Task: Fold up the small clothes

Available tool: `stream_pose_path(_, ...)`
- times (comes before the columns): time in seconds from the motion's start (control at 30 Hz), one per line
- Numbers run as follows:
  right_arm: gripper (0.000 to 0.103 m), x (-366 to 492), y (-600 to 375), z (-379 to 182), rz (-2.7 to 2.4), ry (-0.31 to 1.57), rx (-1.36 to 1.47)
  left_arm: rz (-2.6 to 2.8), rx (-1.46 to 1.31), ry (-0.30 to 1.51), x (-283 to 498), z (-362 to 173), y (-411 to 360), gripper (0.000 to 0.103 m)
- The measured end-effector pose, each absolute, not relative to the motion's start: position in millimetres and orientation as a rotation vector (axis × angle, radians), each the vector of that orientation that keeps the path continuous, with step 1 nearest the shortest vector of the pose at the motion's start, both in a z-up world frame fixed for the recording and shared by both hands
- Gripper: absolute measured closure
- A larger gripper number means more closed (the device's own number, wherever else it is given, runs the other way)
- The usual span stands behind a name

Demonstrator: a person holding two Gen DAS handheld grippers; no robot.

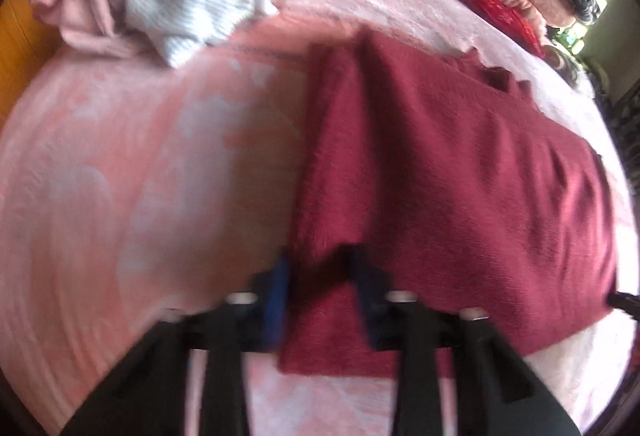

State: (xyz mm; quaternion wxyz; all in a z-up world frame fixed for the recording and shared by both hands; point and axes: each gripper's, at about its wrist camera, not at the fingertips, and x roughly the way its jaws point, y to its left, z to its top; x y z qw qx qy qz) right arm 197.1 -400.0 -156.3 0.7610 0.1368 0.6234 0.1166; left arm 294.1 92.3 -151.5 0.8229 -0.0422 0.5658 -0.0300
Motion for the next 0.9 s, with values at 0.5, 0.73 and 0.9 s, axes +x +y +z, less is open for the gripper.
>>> stream_pose_path(0.5, 0.094, 189, -412, -160, 0.216, 1.371, 0.328, -0.106, -0.113, 1.275, 282, -160, 101, 0.092)
stream_pose_path(0.73, 0.094, 189, -411, -161, 0.196, 1.348, 0.324, -0.095, -0.044, 1.250, 281, -157, 93, 0.089)
stream_pose_path(0.9, 0.093, 190, -412, -166, 0.192, 1.349, 0.319, -0.090, -0.047, 1.237, 279, -160, 96, 0.084)
